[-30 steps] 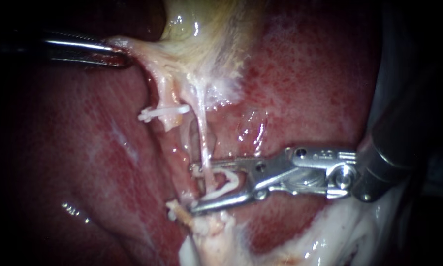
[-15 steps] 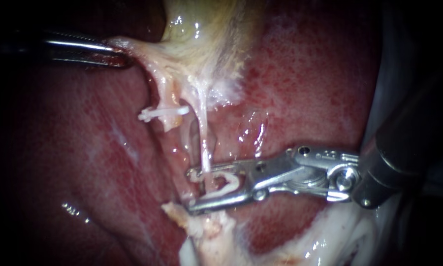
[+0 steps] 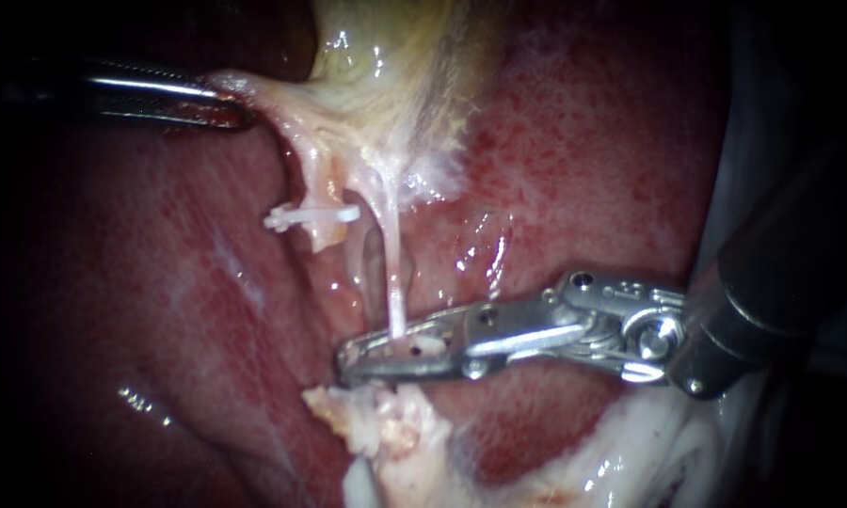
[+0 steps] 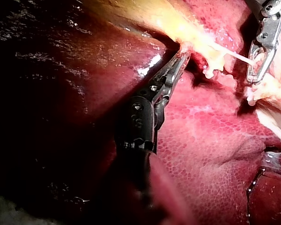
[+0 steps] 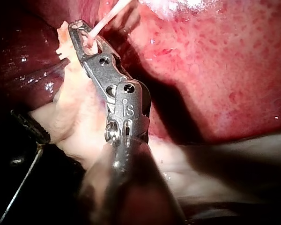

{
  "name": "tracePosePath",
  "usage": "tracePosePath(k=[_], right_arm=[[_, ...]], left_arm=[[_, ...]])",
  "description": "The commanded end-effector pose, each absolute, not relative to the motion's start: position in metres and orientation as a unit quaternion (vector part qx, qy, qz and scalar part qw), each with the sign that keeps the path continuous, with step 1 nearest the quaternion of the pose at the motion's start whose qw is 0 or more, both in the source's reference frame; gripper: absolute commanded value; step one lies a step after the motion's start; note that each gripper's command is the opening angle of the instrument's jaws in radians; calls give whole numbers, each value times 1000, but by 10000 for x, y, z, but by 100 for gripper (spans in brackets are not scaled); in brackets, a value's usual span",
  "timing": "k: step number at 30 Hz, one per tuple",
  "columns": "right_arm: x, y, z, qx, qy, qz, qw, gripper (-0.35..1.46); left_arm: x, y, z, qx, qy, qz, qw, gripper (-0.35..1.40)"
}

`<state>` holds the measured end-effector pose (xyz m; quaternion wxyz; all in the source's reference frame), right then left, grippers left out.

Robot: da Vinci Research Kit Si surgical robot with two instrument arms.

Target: Clipping first clip right tube

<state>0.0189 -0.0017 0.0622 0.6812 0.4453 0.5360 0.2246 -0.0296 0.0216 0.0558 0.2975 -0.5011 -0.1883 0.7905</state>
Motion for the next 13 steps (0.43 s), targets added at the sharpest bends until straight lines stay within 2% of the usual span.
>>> tracePosePath(k=[1, 13], right_arm=[[188, -17, 622, 449, 533, 227, 680, -35], [188, -18, 623, 453, 532, 231, 678, -35]], left_arm=[[-296, 217, 559, -501, -188, 790, 298, -35], [-297, 218, 561, -501, -188, 790, 298, -35]])
